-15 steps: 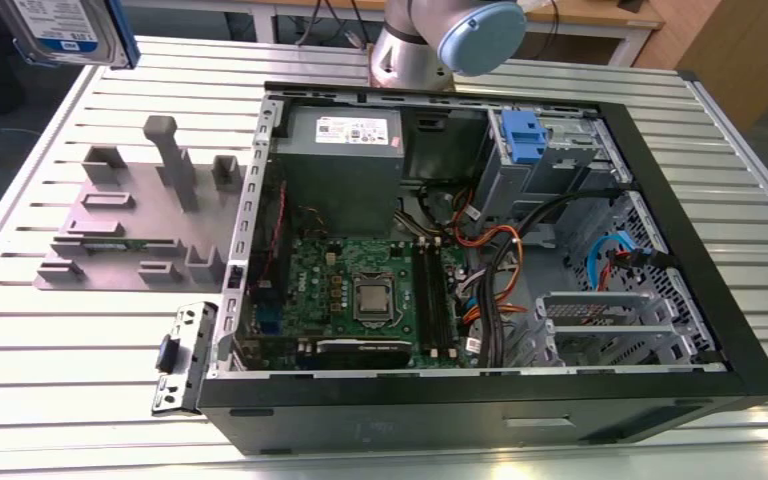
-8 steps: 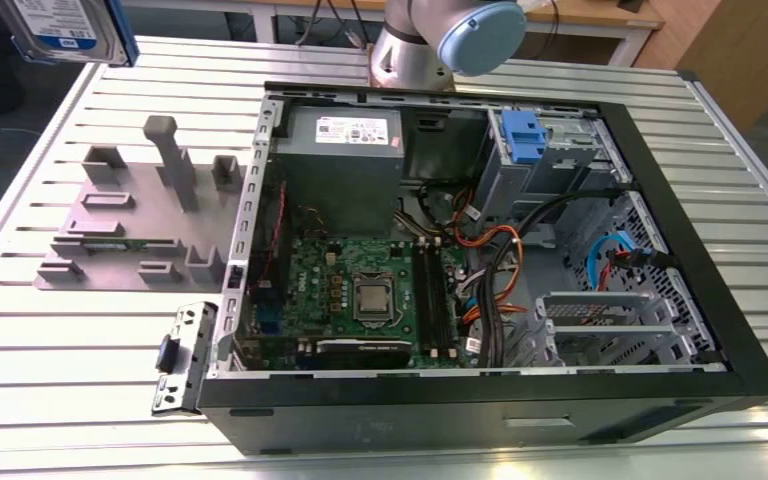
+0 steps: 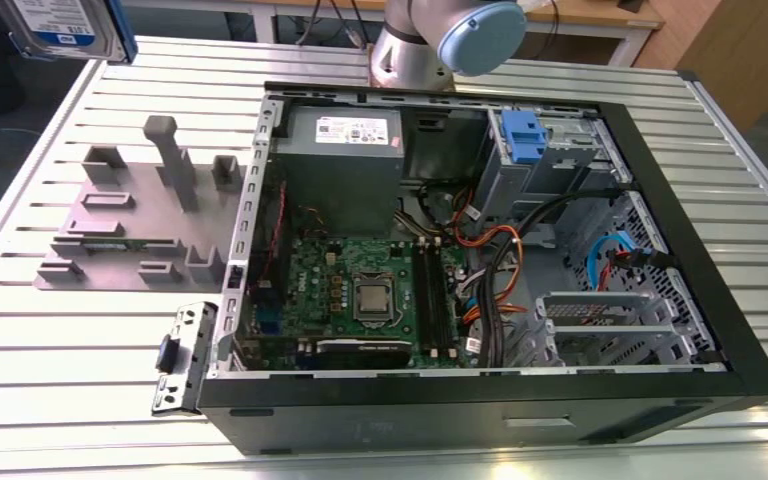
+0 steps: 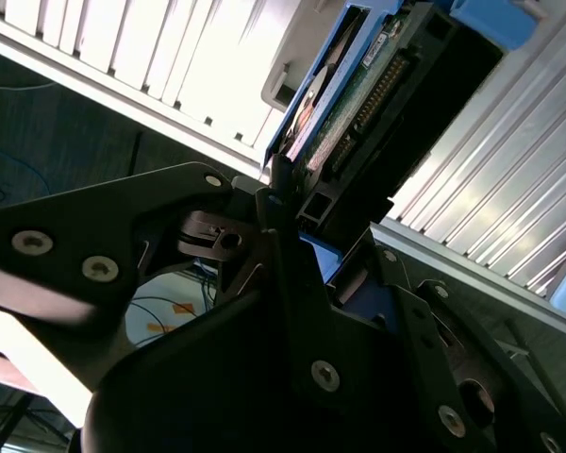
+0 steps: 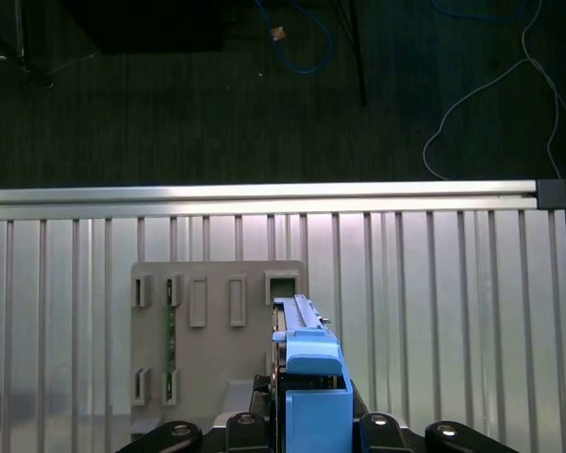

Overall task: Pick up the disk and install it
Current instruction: 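Pick up the disk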

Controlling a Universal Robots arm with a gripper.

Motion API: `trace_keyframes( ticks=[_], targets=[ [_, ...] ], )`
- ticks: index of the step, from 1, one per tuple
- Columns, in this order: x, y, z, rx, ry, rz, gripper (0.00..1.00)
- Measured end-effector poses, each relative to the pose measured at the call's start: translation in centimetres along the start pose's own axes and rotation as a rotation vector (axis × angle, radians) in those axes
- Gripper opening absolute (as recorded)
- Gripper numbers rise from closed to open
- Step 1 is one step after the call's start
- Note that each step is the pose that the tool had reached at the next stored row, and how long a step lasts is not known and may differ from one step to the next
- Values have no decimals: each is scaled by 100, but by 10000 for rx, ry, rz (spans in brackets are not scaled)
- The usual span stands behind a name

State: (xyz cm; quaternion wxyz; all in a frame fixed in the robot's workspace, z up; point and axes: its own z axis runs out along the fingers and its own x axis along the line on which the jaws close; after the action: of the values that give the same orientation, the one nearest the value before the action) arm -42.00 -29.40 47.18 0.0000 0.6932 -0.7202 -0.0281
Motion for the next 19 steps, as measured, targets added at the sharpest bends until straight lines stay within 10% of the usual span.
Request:
trace_keyframes(
  ticks=[19],
  targets=[
    [-3,4,-86,1,0,0,36]
  ],
)
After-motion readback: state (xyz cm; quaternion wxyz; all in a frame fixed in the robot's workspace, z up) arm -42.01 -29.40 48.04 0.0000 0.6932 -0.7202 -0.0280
